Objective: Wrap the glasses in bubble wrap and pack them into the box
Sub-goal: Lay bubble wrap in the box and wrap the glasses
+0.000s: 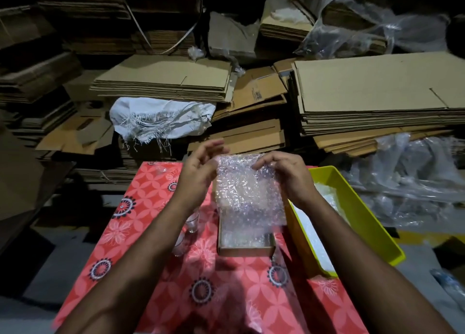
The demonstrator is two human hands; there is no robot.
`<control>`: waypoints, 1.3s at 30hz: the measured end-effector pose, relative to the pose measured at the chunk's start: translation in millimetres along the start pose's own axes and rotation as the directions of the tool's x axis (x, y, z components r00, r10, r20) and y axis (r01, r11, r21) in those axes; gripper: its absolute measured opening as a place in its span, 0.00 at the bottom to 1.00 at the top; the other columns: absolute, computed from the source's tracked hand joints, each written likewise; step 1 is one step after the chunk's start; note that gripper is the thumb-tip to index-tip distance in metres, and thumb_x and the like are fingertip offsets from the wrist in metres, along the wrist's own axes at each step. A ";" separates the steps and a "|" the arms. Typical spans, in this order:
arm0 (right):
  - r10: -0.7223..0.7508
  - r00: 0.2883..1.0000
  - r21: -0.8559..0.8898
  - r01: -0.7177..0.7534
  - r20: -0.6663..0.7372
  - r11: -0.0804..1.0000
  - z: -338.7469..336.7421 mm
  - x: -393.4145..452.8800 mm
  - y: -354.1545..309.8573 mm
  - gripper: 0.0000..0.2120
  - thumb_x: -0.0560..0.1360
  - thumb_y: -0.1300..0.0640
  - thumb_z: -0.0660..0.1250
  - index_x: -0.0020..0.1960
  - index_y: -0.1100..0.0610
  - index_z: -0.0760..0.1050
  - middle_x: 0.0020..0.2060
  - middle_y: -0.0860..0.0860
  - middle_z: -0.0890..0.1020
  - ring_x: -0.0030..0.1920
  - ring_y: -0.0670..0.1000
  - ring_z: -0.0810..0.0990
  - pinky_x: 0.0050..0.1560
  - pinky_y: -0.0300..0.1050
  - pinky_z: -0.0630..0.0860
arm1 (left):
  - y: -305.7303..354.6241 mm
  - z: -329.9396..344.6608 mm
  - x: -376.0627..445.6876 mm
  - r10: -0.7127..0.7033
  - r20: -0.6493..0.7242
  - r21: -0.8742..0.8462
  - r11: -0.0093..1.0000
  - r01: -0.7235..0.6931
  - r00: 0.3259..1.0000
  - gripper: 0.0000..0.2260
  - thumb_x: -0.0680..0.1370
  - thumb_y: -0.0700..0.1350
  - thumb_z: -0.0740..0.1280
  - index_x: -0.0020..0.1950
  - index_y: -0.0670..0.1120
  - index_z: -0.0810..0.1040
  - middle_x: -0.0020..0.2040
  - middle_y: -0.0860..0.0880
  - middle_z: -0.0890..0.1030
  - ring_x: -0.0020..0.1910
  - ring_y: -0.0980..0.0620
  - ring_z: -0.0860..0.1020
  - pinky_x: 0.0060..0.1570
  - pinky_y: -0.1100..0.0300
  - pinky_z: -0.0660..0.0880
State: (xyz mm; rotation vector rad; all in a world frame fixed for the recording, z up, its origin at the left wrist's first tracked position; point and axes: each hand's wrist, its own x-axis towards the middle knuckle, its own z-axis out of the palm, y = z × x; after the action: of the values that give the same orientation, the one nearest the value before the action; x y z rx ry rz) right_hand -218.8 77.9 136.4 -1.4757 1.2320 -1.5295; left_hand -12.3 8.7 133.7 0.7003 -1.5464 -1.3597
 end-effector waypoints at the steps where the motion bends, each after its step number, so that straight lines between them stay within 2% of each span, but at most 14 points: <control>1: 0.019 1.000 0.043 -0.018 -0.019 0.999 0.3 1.3 0.4 0.16 0.75 0.66 0.55 0.43 0.66 0.82 0.41 0.54 0.85 0.37 0.39 0.80 0.38 0.29 0.71 | 0.0 2.2 -1.1 -0.116 0.024 -0.133 0.984 0.118 0.993 0.14 0.84 0.41 0.59 0.68 0.43 0.75 0.56 0.45 0.77 0.46 0.59 0.78 0.45 0.64 0.75; 3: 0.066 0.997 0.111 -0.062 -0.037 0.992 -0.9 3.4 3.1 0.13 0.78 0.58 0.61 0.44 0.63 0.82 0.43 0.53 0.85 0.39 0.43 0.81 0.40 0.33 0.75 | -6.4 3.6 -2.8 -0.283 0.069 -0.241 0.926 0.291 0.957 0.22 0.85 0.55 0.55 0.73 0.42 0.70 0.52 0.46 0.77 0.46 0.57 0.81 0.44 0.62 0.79; 5: 0.067 0.997 0.045 -0.066 -0.029 0.997 -4.5 4.5 6.7 0.04 0.76 0.61 0.72 0.47 0.62 0.81 0.45 0.53 0.84 0.42 0.51 0.83 0.44 0.47 0.81 | -18.7 4.1 -3.3 -0.308 0.120 -0.141 0.936 0.323 0.944 0.27 0.81 0.61 0.59 0.72 0.43 0.71 0.61 0.41 0.80 0.58 0.51 0.82 0.58 0.53 0.79; 6: 0.033 0.999 -0.023 -0.033 -0.026 0.999 -5.9 4.2 7.1 0.06 0.73 0.63 0.76 0.49 0.62 0.81 0.46 0.53 0.83 0.44 0.52 0.83 0.46 0.52 0.82 | -23.3 6.0 -5.1 -0.306 0.148 -0.084 0.944 0.320 0.941 0.30 0.79 0.62 0.64 0.70 0.40 0.72 0.64 0.37 0.79 0.63 0.43 0.79 0.65 0.46 0.75; 8: -0.032 0.999 -0.106 0.030 -0.021 0.994 -7.5 4.6 4.7 0.15 0.70 0.65 0.78 0.54 0.59 0.79 0.50 0.51 0.83 0.50 0.50 0.83 0.51 0.57 0.82 | -25.0 10.1 -7.0 -0.313 0.127 -0.031 0.947 0.319 0.941 0.24 0.77 0.57 0.70 0.62 0.39 0.78 0.59 0.35 0.81 0.58 0.37 0.81 0.62 0.46 0.77; 10: -0.042 0.999 -0.118 0.039 -0.024 0.992 -8.4 4.6 4.6 0.27 0.69 0.64 0.79 0.64 0.52 0.73 0.53 0.50 0.81 0.54 0.48 0.82 0.55 0.50 0.81 | -23.1 15.5 -4.9 -0.291 0.042 -0.018 0.956 0.292 0.956 0.13 0.77 0.48 0.71 0.55 0.39 0.81 0.49 0.40 0.86 0.48 0.43 0.83 0.51 0.50 0.80; 12: 0.061 0.997 -0.058 -0.064 -0.051 0.996 -9.6 3.5 7.0 0.33 0.69 0.56 0.80 0.68 0.45 0.67 0.56 0.50 0.80 0.56 0.50 0.81 0.55 0.45 0.80 | -21.7 18.3 -2.3 -0.260 -0.001 -0.056 0.964 0.260 0.966 0.09 0.78 0.43 0.71 0.55 0.39 0.82 0.49 0.41 0.86 0.48 0.42 0.84 0.51 0.48 0.80; 16: 0.318 0.945 -0.072 -0.313 0.070 0.947 -10.4 1.7 15.1 0.19 0.74 0.46 0.73 0.57 0.59 0.79 0.48 0.56 0.86 0.46 0.57 0.85 0.48 0.58 0.80 | -16.4 21.8 3.7 -0.266 -0.037 -0.173 0.951 0.256 0.963 0.17 0.72 0.37 0.75 0.61 0.39 0.79 0.52 0.41 0.86 0.51 0.42 0.85 0.52 0.48 0.81; 21: 0.213 0.976 -0.133 -0.205 0.044 0.970 -11.0 0.9 16.8 0.08 0.73 0.58 0.77 0.47 0.62 0.82 0.42 0.59 0.86 0.41 0.55 0.83 0.44 0.57 0.79 | -20.4 17.1 10.5 -0.273 0.019 -0.166 0.948 0.272 0.962 0.23 0.70 0.37 0.77 0.63 0.43 0.78 0.56 0.43 0.85 0.55 0.43 0.84 0.54 0.47 0.80; 25: 0.239 0.971 -0.003 -0.239 0.009 0.971 -13.4 6.5 14.6 0.13 0.70 0.67 0.77 0.54 0.65 0.80 0.49 0.61 0.86 0.51 0.61 0.85 0.52 0.54 0.82 | -23.4 19.1 9.1 -0.310 0.035 -0.070 0.948 0.312 0.950 0.14 0.75 0.48 0.73 0.52 0.38 0.82 0.45 0.42 0.86 0.41 0.47 0.84 0.45 0.52 0.80; 28: 0.296 0.955 0.042 -0.296 0.006 0.954 -15.9 8.0 17.8 0.14 0.71 0.62 0.78 0.55 0.63 0.81 0.50 0.59 0.86 0.52 0.61 0.85 0.51 0.55 0.82 | -27.4 20.1 11.2 -0.280 -0.022 -0.057 0.959 0.279 0.960 0.07 0.76 0.42 0.73 0.48 0.38 0.82 0.41 0.45 0.85 0.39 0.48 0.83 0.44 0.54 0.80; 31: 0.320 0.947 -0.025 -0.319 0.043 0.948 -17.2 6.5 21.3 0.15 0.72 0.59 0.77 0.55 0.64 0.81 0.48 0.59 0.86 0.51 0.63 0.85 0.52 0.60 0.83 | -28.5 19.2 14.7 -0.294 -0.047 -0.108 0.952 0.288 0.955 0.17 0.70 0.40 0.77 0.56 0.36 0.80 0.50 0.40 0.86 0.49 0.41 0.84 0.55 0.45 0.81; 34: 0.251 0.968 -0.088 -0.249 0.004 0.964 -14.1 5.8 19.4 0.12 0.70 0.64 0.78 0.52 0.64 0.81 0.42 0.57 0.86 0.42 0.53 0.84 0.43 0.49 0.79 | -30.5 16.7 15.5 -0.302 -0.027 -0.156 0.943 0.294 0.953 0.18 0.69 0.37 0.77 0.58 0.38 0.80 0.53 0.38 0.85 0.53 0.40 0.84 0.55 0.47 0.80; 39: 0.213 0.976 -0.088 -0.209 0.039 0.974 -14.0 7.0 19.1 0.15 0.68 0.65 0.79 0.53 0.62 0.81 0.48 0.58 0.86 0.51 0.60 0.85 0.53 0.56 0.82 | -29.5 15.7 14.3 -0.283 -0.012 -0.129 0.952 0.279 0.959 0.11 0.75 0.41 0.74 0.55 0.38 0.83 0.50 0.40 0.86 0.49 0.44 0.84 0.50 0.51 0.80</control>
State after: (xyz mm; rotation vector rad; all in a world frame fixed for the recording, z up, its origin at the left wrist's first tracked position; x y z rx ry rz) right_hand -236.1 67.6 122.2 -1.3764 1.3912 -1.3094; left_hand -36.8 -3.6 109.8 0.8824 -1.3593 -1.6341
